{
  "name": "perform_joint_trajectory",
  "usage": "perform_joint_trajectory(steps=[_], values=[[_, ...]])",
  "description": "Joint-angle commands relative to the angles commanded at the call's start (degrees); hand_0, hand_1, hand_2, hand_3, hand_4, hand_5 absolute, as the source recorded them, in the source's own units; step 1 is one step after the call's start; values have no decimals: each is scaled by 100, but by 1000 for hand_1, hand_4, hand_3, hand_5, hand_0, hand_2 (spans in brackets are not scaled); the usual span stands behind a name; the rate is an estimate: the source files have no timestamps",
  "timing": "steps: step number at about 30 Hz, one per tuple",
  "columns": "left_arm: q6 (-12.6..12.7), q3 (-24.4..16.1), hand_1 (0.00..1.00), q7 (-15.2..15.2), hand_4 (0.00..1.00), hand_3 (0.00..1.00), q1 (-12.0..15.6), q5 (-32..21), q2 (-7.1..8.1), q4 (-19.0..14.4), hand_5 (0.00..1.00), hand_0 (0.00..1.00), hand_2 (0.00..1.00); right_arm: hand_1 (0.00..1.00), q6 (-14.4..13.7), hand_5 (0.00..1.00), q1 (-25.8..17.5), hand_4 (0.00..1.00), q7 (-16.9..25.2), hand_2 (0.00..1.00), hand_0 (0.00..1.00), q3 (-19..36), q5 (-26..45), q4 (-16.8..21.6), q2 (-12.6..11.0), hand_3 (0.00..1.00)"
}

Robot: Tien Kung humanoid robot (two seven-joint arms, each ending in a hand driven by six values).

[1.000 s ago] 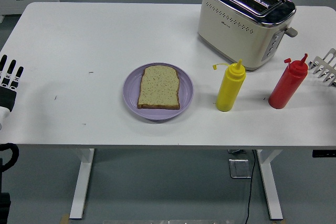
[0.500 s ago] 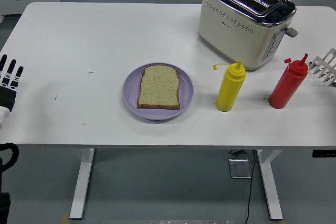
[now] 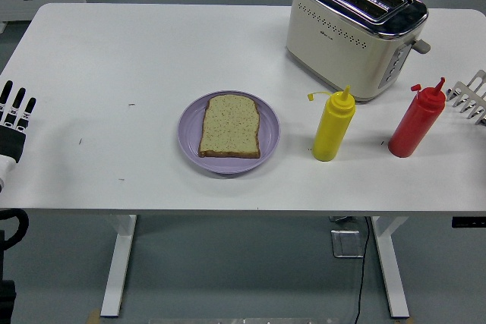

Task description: Pick up the cup,pour liquid into bread,place the cup on the desk

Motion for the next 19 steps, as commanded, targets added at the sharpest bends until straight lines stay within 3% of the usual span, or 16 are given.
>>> perform_joint_trajectory(steps=[19], values=[[-3, -34, 770, 3, 612, 707, -24, -2, -7, -4, 998, 801, 771, 694, 23, 666, 34, 572, 7, 715, 748, 47, 5, -7, 11, 757]])
